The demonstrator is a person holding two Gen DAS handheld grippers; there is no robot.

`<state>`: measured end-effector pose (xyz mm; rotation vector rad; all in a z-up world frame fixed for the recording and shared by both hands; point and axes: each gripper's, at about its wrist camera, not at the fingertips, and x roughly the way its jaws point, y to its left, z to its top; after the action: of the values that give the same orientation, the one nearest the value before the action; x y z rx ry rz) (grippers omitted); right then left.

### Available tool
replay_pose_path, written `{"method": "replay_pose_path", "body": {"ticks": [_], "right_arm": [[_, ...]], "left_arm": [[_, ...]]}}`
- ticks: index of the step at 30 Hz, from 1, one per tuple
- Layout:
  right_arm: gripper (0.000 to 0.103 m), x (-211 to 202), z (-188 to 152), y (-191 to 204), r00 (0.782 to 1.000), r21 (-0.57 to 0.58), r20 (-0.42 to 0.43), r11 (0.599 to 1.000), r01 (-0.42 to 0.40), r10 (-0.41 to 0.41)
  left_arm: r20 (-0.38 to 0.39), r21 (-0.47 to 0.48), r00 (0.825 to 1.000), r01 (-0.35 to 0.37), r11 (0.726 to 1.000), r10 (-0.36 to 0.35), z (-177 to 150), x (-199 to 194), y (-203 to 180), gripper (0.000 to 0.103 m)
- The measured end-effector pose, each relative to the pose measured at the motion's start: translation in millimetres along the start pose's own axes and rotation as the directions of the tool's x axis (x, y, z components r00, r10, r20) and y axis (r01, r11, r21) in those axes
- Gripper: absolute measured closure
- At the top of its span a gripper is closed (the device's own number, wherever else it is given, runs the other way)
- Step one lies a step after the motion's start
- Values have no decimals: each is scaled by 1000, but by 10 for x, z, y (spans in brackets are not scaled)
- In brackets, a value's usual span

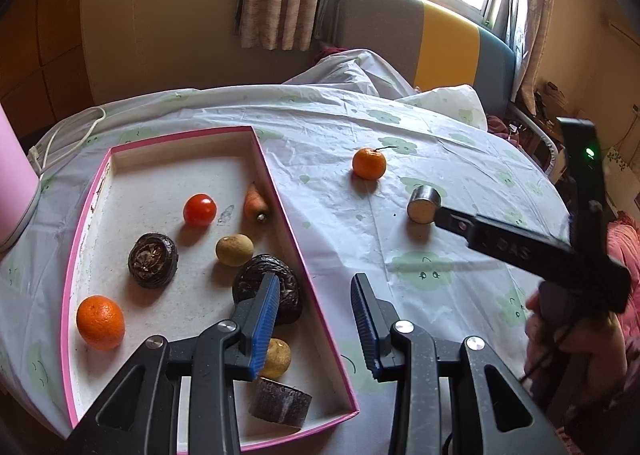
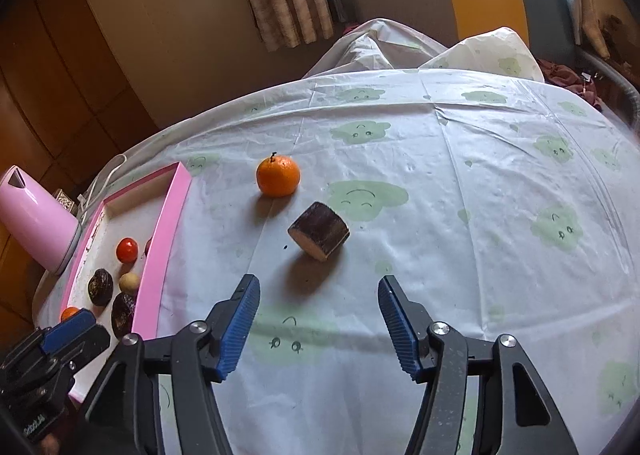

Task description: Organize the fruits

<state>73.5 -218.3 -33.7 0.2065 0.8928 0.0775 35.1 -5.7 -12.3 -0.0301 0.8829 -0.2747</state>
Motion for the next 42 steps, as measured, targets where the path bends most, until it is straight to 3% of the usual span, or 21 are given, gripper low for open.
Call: {"method": "replay_pose_path", "body": {"ticks": [7,9,14,21,32,35,38,42], "right_arm": [[40,411,204,65,998,-81,-58,996,28,-33],[62,467,209,80,997,-99,-63,994,39,-45],[61,297,157,98,998,-132,-6,989,59,-60],[61,13,7,-139,996,-88,37,992,86,-83],[61,61,-128,-463,997,-21,12,997,74,-74],[61,65,-142,-461,997,-38,31,997,70,-68],[61,63,-160,-498,997,-25,49,998,58,-56],[61,63,-166,-515,997,-14,58,999,51,-50]], "left_arm": [[-7,23,1000,28,999,-28,30,44,-79,66],[-12,32,999,36,999,-36,58,66,-113,66],[-12,58,999,49,997,-49,212,150,-238,66],[-62,48,995,84,995,-81,457,445,-403,66],[-130,12,985,115,993,-113,780,938,-507,66],[-119,19,985,130,991,-127,867,1004,-538,63],[-96,3,986,136,991,-135,968,1069,-546,41],[-105,-7,989,100,995,-100,1079,1250,-561,39]]}}
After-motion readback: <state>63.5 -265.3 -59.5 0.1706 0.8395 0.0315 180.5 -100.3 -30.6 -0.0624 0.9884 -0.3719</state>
